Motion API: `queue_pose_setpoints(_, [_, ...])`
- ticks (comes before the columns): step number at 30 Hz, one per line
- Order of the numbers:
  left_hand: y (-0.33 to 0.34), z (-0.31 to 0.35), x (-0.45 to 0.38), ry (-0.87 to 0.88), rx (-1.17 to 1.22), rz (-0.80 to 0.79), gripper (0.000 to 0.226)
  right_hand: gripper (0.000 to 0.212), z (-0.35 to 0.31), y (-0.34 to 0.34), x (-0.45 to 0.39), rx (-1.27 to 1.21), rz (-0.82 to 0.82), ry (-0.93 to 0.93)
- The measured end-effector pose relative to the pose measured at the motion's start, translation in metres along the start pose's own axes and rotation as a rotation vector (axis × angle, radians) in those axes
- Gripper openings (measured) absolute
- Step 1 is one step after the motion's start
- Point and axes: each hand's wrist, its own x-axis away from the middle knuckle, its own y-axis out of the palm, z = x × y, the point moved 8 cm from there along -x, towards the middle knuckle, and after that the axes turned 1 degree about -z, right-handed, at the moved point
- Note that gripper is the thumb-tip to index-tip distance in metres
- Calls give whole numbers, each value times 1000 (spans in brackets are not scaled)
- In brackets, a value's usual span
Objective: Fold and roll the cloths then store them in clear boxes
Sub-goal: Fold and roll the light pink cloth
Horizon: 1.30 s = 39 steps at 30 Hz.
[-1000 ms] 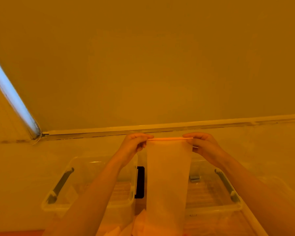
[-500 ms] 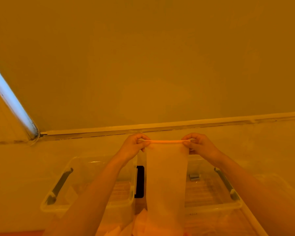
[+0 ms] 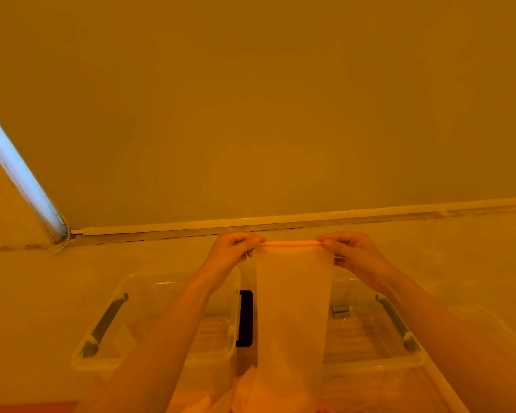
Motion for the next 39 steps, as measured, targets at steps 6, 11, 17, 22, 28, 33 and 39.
queue_pose_setpoints(6, [-2,-1,3,3,-164,33,20,17,7,-2,-1,66,5,-18])
queue_pose_setpoints(11, [-1,-2,2,-8,-276,41,11,15,11,-3,-3,143,-5,-9])
queue_pose_setpoints(17, [8,-2,6,-18,-186,-18,6,10,13,-1,0,143,-38,4])
queue_pose_setpoints(22, [9,0,9,-5,-7,-5,17,18,2,-3,9,3,-18,-36])
queue_pose_setpoints(28, [11,6,8,-4,101,-27,21,19,-5,-1,12,-83,-8,-21])
queue_pose_setpoints(33, [9,7,12,7,-95,16,14,18,-3,-4,16,9,6,-39])
queue_pose_setpoints(39, [10,8,15,31,-228,31,9,21,5,-4,17,119,-37,-8])
